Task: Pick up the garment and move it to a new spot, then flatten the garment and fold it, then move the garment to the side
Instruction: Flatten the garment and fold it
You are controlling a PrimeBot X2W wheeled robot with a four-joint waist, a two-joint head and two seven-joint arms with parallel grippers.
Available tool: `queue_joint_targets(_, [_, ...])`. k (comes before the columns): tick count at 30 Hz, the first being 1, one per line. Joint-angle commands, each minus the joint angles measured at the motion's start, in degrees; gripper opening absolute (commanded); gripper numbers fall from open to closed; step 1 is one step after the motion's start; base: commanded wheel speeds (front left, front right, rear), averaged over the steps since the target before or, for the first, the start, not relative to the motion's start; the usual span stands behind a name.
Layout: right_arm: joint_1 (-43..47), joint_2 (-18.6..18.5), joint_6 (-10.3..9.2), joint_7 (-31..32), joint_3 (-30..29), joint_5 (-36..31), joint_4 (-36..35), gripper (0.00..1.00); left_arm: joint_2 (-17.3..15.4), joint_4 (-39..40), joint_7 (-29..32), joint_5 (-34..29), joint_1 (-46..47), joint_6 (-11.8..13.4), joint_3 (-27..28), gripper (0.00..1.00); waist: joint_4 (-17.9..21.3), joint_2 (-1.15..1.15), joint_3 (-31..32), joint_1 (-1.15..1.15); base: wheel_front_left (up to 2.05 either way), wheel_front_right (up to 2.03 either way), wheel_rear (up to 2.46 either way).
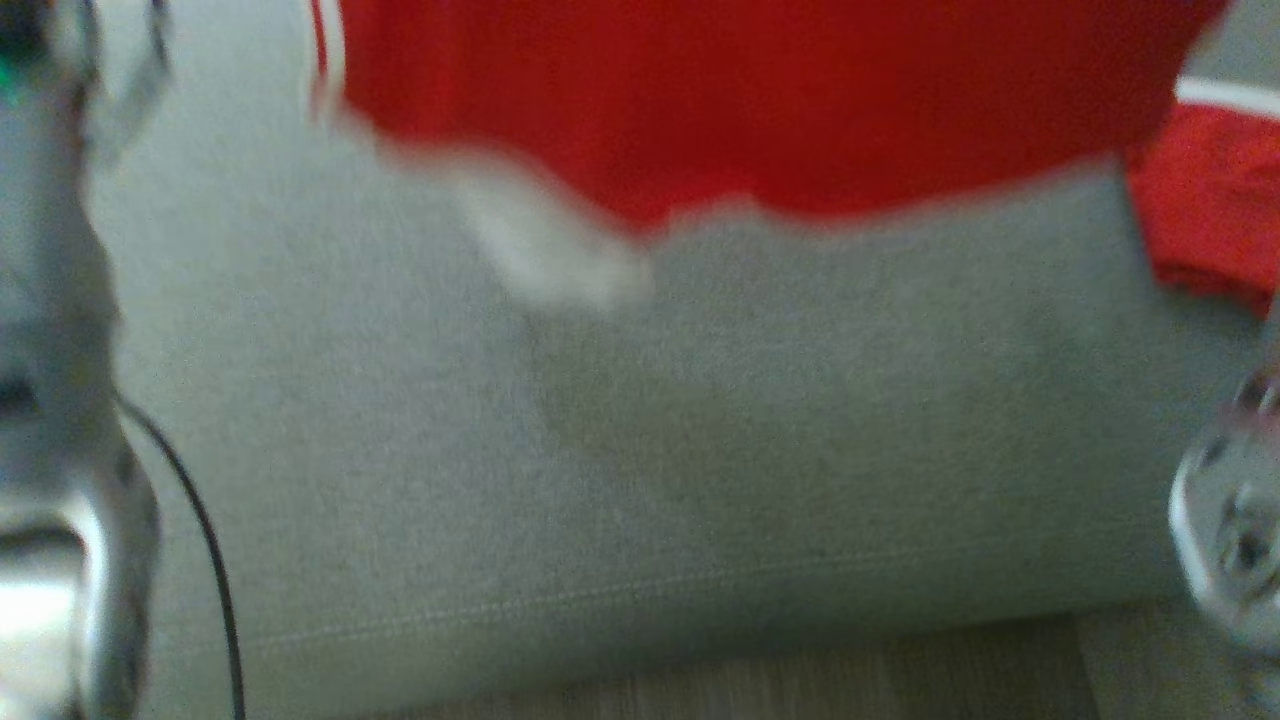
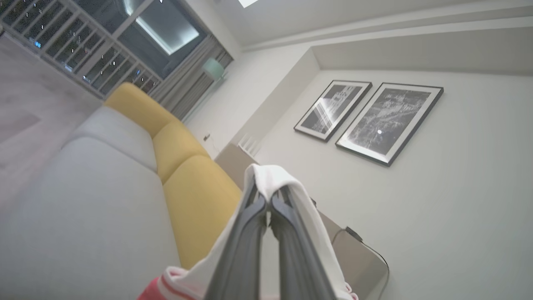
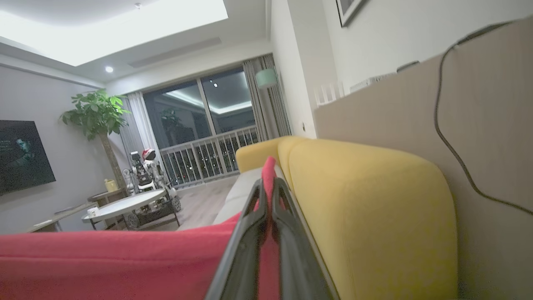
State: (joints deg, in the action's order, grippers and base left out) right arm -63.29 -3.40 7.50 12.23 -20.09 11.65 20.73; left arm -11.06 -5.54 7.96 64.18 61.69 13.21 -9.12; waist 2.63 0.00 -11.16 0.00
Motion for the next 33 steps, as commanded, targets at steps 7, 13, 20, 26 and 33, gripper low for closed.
queue_joint_targets(7, [-28.1, 0.51, -0.01, -22.03, -4.62, -10.3, 19.04, 0.0, -3.31, -19.85, -12.86, -9.39, 24.78, -9.4, -0.55, 0.0, -4.21, 0.0, -16.32, 0.0, 0.0, 0.0, 0.0])
queue_joint_targets(13, [-29.78, 0.52, -0.01, -26.73, -3.99, -9.67, 26.25, 0.0, -3.16, -27.4, -17.9, -13.37, 26.54, -13.79, -3.75, 0.0, -5.48, 0.0, -18.07, 0.0, 0.0, 0.0, 0.0])
queue_joint_targets(20, [-16.56, 0.46, -0.01, -27.2, -3.99, -5.77, 28.13, 0.0, -2.86, -35.01, -20.93, -17.03, 16.51, -18.07, -8.84, 0.0, -6.84, 0.0, -16.92, 0.0, 0.0, 0.0, 0.0])
queue_joint_targets(26, [-4.03, 0.45, -0.01, -27.14, -3.46, -1.18, 35.94, 0.0, -4.11, -39.33, -22.02, -19.88, 2.72, -19.85, -14.01, 0.0, -7.41, 0.0, -11.43, 0.0, 0.0, 0.0, 0.0])
queue_joint_targets(33, [5.96, -1.05, -0.01, -24.52, 1.16, 0.28, 44.89, 0.0, -6.61, -41.51, -21.9, -20.48, -12.9, -20.57, -19.52, 0.0, -6.75, 0.0, -2.8, 0.0, 0.0, 0.0, 0.0])
